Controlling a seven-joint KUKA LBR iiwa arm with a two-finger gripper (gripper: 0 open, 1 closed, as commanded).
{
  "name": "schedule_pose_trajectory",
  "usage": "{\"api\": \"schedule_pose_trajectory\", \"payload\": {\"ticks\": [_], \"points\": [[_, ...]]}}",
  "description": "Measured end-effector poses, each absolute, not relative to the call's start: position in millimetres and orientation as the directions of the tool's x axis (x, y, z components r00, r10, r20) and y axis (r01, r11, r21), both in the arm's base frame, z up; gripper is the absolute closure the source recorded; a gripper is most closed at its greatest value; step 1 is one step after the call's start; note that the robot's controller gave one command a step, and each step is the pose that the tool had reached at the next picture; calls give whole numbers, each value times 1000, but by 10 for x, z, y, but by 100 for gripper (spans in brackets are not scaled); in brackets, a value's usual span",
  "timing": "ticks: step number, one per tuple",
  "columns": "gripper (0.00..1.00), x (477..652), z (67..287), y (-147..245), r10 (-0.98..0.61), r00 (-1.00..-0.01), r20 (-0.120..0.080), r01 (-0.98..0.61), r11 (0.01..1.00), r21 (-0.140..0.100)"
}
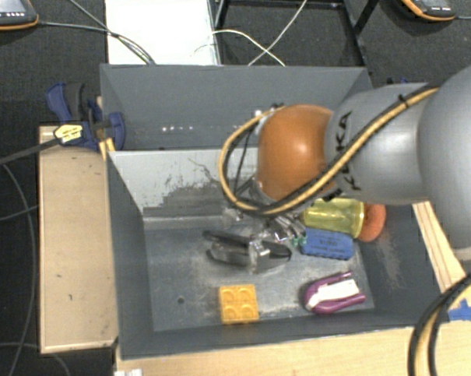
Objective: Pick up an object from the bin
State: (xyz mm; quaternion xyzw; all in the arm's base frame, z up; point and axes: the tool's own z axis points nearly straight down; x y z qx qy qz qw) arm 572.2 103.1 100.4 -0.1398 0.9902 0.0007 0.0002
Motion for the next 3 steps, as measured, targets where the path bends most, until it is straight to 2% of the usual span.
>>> {"api": "schedule_pose_trajectory", "payload": {"ticks": [1,2,3], "points": [[0,5832,710,977,5,-1000,-2,5,1000,4],[100,5848,757,1109,-31,-999,-14,-31,1000,3],[100,5848,757,1109,-30,-999,-14,-30,1000,3]]}}
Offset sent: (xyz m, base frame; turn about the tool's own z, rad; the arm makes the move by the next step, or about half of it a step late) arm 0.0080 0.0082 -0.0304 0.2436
